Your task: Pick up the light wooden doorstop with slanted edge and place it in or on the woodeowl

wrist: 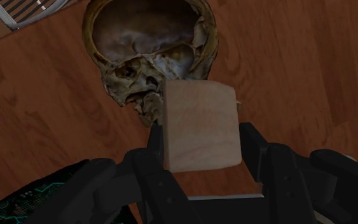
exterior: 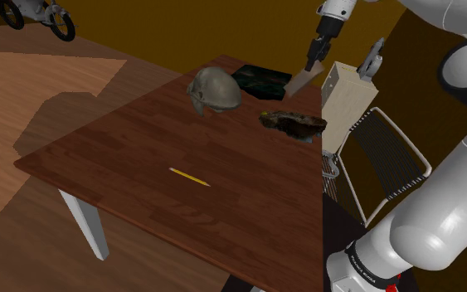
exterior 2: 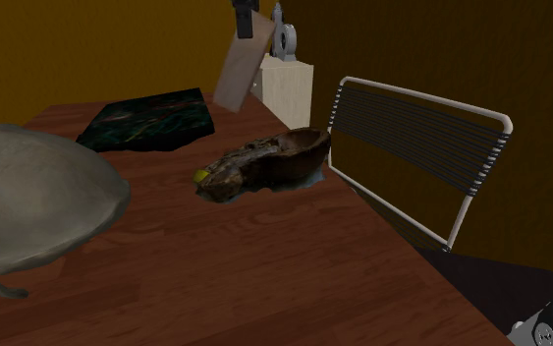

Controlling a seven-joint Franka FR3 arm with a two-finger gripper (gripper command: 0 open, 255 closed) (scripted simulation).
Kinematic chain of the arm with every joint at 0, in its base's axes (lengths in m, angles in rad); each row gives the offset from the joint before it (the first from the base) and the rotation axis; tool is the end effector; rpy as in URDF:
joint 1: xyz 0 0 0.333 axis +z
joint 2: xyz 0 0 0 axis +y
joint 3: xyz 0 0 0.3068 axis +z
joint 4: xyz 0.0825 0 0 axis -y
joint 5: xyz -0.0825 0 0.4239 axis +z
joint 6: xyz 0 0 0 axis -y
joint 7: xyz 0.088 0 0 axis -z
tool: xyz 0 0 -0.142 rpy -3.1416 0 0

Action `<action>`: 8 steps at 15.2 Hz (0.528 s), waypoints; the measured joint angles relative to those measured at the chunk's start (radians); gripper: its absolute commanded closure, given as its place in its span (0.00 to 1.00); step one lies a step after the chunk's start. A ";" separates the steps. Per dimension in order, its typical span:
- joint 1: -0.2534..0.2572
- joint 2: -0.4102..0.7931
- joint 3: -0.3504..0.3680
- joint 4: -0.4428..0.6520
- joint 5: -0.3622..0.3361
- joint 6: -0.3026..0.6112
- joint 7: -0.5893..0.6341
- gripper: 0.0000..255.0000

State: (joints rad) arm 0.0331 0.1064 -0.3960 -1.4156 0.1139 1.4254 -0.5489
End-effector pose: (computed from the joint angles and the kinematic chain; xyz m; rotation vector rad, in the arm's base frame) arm 0.5766 -0.1878 0.5876 -3.0220 -0.2997 0.0725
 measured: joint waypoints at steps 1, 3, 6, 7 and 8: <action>0.002 -0.005 0.001 -0.023 -0.002 0.018 0.002 1.00; 0.005 -0.017 0.002 -0.065 -0.007 0.050 0.000 1.00; 0.007 -0.024 0.003 -0.112 -0.010 0.090 0.000 1.00; 0.009 -0.029 0.005 -0.131 -0.011 0.105 0.002 1.00; 0.011 -0.034 0.006 -0.150 -0.014 0.119 0.003 1.00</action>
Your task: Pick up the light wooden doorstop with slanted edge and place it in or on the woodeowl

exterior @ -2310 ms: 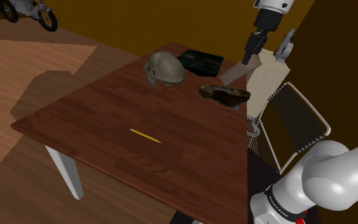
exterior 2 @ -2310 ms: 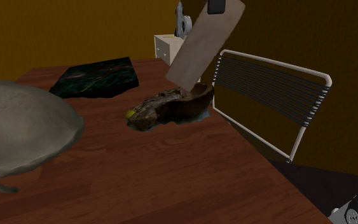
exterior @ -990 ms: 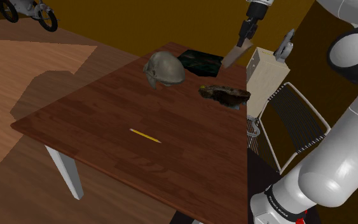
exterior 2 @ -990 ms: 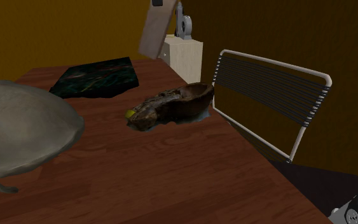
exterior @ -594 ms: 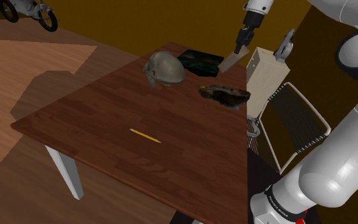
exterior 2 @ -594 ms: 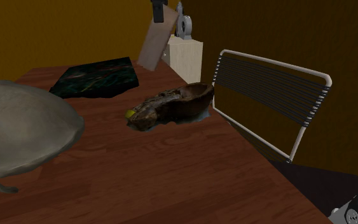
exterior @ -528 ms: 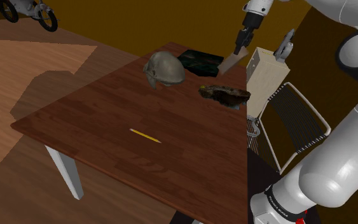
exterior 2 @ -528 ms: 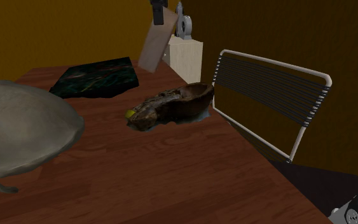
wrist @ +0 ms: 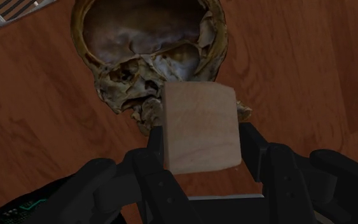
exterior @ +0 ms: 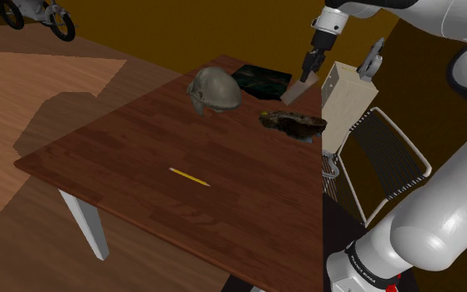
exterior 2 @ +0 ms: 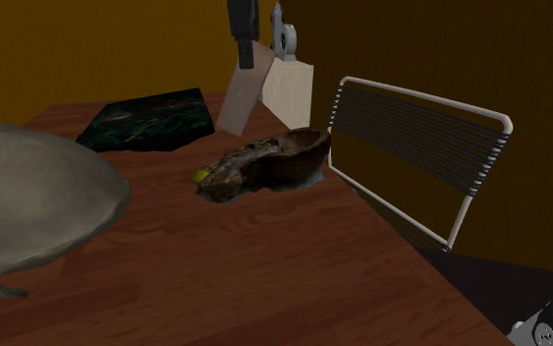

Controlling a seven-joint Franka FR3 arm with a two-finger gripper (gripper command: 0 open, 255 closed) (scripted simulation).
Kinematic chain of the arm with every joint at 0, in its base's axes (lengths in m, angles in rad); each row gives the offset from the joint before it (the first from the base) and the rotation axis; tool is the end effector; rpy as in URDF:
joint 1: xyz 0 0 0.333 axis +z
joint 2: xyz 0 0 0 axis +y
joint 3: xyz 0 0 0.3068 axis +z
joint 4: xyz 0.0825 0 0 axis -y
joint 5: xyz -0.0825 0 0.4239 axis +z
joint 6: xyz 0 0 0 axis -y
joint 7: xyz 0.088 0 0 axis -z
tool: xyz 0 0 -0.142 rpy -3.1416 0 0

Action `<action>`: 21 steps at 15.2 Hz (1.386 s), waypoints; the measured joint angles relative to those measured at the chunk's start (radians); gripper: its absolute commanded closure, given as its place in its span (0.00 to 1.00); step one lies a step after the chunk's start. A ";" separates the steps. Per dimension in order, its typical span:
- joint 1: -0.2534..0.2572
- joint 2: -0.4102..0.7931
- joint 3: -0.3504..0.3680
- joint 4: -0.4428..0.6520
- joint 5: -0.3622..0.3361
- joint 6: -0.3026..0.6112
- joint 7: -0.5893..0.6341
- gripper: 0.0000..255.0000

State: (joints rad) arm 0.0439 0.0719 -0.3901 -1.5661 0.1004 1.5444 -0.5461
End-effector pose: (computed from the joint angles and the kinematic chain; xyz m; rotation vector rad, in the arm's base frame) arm 0.5771 -0.1862 0.5408 -3.0219 -0.2999 0.0729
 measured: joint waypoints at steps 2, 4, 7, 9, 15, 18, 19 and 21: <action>0.001 -0.005 0.000 -0.036 -0.002 0.030 -0.002 1.00; 0.001 -0.006 0.001 -0.044 -0.002 0.038 -0.002 1.00; 0.002 -0.007 0.001 -0.046 -0.003 0.040 -0.002 1.00; 0.002 -0.007 0.001 -0.047 -0.003 0.040 -0.002 0.00; 0.001 -0.008 0.001 -0.047 -0.003 0.040 -0.002 0.00; -0.006 0.018 -0.004 0.055 0.007 -0.037 -0.005 0.00; -0.011 0.035 -0.007 0.103 0.013 -0.069 -0.010 0.00; -0.015 0.040 -0.009 0.131 0.015 -0.094 -0.012 0.00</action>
State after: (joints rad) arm 0.0292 0.1122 -0.3991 -1.4347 0.1157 1.4507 -0.5585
